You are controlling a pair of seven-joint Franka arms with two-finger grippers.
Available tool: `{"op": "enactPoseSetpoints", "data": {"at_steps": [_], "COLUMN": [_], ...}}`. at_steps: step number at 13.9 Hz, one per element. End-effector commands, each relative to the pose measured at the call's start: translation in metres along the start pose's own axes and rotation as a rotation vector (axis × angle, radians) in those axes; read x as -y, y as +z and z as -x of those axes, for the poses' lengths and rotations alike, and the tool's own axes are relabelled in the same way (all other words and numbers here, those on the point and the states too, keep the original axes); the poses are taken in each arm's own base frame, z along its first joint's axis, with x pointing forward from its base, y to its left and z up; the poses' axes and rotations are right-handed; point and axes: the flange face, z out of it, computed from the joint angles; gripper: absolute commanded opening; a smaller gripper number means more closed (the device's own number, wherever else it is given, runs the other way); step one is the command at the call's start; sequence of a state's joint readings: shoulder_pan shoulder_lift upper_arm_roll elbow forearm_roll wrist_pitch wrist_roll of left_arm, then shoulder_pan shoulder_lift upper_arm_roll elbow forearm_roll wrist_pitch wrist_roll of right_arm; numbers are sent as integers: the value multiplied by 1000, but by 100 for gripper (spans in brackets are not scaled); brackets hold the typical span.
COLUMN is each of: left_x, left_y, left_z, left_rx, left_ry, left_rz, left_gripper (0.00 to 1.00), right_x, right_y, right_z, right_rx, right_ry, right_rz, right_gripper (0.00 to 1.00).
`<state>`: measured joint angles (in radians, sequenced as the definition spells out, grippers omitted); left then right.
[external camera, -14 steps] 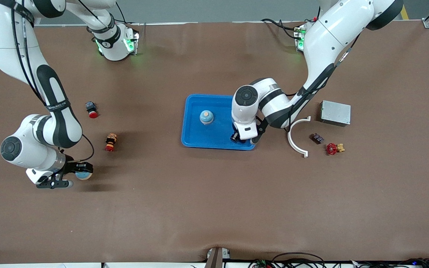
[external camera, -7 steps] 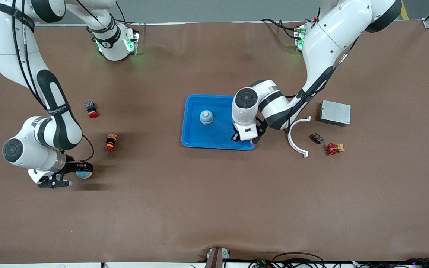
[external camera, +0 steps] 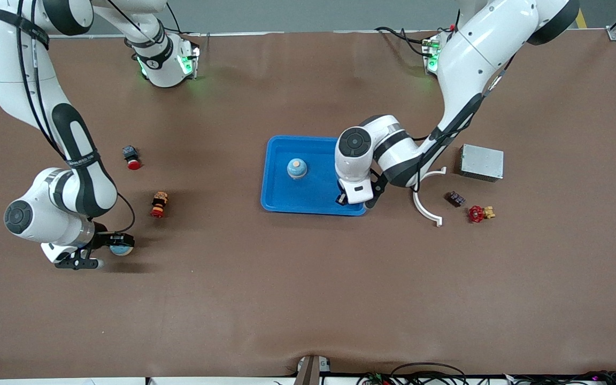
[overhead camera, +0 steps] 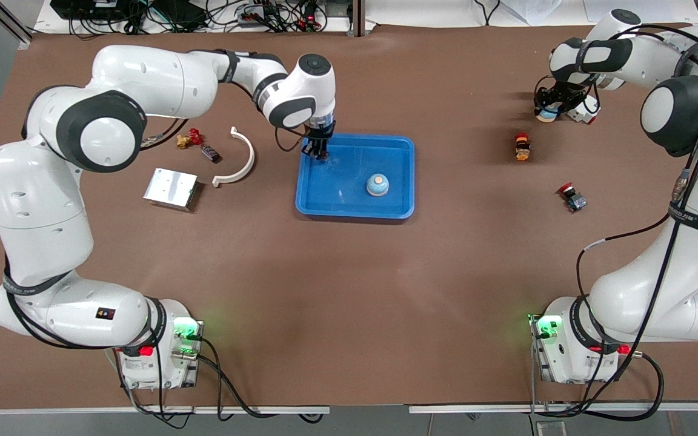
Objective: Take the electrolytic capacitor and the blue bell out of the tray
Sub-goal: 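Grasp another capacitor with the left gripper while the right gripper lowers the bell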
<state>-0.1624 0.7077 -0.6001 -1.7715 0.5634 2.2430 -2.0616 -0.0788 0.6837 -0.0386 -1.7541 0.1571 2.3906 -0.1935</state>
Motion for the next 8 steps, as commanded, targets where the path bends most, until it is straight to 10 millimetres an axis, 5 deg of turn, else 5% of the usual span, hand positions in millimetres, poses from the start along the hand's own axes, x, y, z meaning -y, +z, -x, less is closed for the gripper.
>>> {"op": "enactPoseSetpoints", "data": {"at_steps": [1,5,8], "left_x": [5,7,15], "left_y": [-37,-71,-102], "left_z": [-10,-30,-75], "left_rx": [-85,-92,-66], "left_ry": [31,70,141], "left_rz": [-20,-50,-107], "left_gripper": [0,0,0], "right_x": [2,13,41], "right_y": [0,-17,-62], "right_z": [-1,-5,-7], "right_rx": [-11,-23,0], "right_ry": [3,-15,-25], "right_rz": [-28,-27,-33], "right_gripper": [100,100,100]}}
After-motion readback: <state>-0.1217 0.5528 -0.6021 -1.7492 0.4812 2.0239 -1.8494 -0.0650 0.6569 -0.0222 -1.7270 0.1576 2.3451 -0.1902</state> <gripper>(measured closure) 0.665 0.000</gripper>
